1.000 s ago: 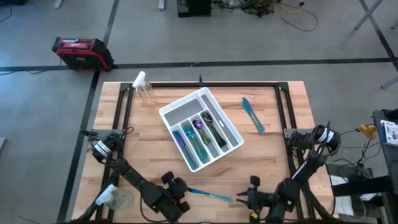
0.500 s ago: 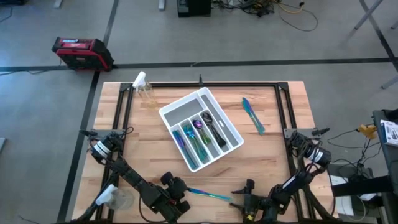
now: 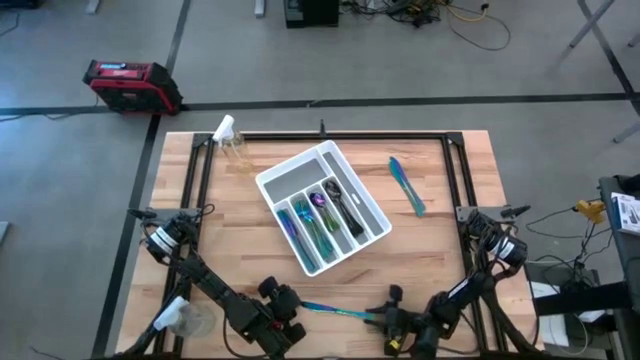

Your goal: Sort silverware

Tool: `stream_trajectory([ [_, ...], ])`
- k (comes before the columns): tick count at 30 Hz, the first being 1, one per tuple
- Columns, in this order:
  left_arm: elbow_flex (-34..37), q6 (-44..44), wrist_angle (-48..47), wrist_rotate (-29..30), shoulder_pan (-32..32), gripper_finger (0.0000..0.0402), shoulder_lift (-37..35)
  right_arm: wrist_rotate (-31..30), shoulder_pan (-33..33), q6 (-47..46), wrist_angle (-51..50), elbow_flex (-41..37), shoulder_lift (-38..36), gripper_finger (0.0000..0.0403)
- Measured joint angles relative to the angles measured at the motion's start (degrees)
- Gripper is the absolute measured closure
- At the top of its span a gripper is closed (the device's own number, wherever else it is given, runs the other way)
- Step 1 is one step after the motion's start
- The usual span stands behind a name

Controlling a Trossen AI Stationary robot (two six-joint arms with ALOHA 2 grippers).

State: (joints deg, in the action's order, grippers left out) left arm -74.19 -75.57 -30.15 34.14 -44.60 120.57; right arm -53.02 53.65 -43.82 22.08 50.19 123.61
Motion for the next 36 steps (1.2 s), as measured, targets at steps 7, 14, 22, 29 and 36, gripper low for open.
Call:
stream_trajectory([
  [7, -0.5, 1.5, -0.1, 2.5, -0.7, 0.0402, 0.1, 0.9, -0.3, 0.6, 0.0, -0.3, -0.1, 0.0349],
  [14, -3.6, 15.4, 6.2, 10.5, -1.4, 0.0401, 0.3, 1.2, -0.4, 0.4, 0.2, -0.3, -0.1, 0.0337],
  [22, -3.8, 26.6, 14.1, 11.5, 0.1, 0.0401, 0.6, 1.1, -0.5, -1.2, 0.2, -0.3, -0.2, 0.0348],
  [29, -3.8, 31.7, 15.1, 11.5, 1.7, 0.0401, 0.6, 1.9, -0.8, -8.1, 0.7, -0.5, -0.9, 0.0349],
  [36, -3.8, 41.4, 22.5, 10.8, 2.8, 0.0401, 1.5, 1.9, -1.2, -9.8, 0.5, -0.5, -1.0, 0.0345],
])
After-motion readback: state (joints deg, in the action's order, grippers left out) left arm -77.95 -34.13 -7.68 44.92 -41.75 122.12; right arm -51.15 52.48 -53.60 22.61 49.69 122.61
